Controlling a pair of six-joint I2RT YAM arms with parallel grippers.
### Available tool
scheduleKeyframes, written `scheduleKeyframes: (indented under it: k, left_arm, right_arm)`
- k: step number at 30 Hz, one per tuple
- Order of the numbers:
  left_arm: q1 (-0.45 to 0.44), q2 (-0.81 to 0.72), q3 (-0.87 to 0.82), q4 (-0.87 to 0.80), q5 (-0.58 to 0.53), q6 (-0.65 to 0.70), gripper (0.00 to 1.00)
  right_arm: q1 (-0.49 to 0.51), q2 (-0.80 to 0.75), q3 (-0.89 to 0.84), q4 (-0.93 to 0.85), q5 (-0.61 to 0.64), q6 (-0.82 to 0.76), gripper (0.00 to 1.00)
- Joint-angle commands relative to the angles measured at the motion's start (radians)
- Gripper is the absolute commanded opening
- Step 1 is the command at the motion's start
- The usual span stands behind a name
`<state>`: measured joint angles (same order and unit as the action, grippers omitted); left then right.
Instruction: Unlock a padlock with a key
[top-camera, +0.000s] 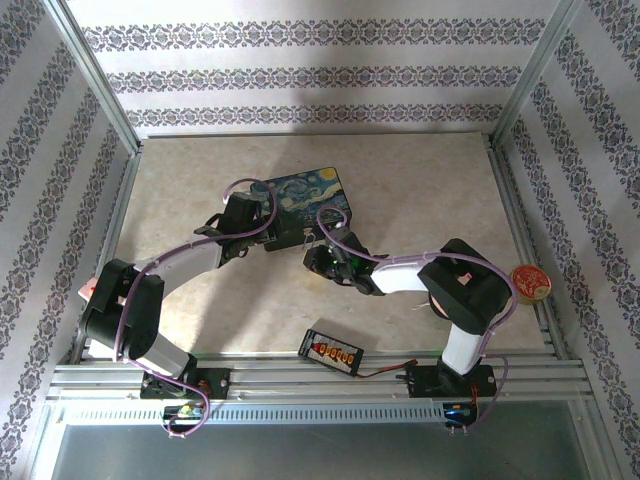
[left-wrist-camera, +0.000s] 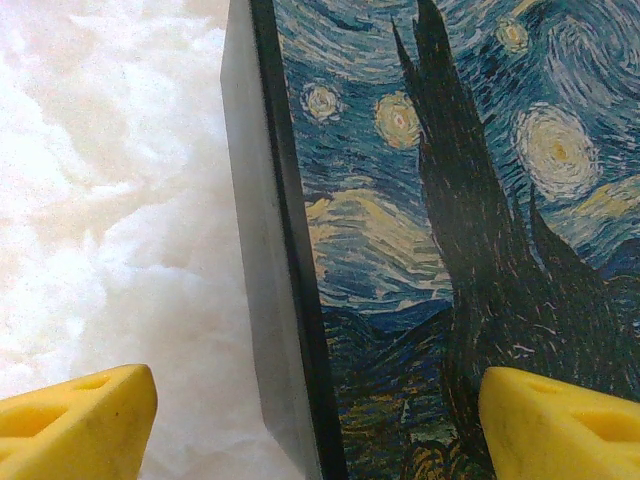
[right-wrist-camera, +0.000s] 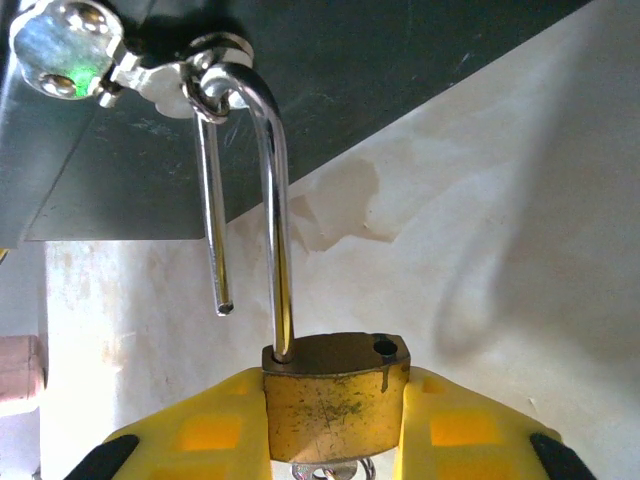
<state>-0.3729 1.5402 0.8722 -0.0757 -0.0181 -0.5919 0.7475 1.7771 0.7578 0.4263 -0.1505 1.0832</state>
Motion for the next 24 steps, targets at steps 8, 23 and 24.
scheduleKeyframes:
  k: [8, 23, 24]
  left_arm:
    - [0.009, 0.017, -0.03, -0.035, -0.009, -0.017, 0.84]
    - [0.008, 0.018, -0.034, -0.03, -0.002, -0.022, 0.84]
    - [0.009, 0.018, -0.035, -0.031, 0.0, -0.022, 0.84]
  right_arm:
    - [-0.033, 0.014, -0.035, 0.122, 0.038, 0.047, 0.02]
    - [-0.039, 0.055, -0.061, 0.254, 0.055, 0.108, 0.03]
    - [-0.039, 0.059, -0.064, 0.267, 0.058, 0.114, 0.03]
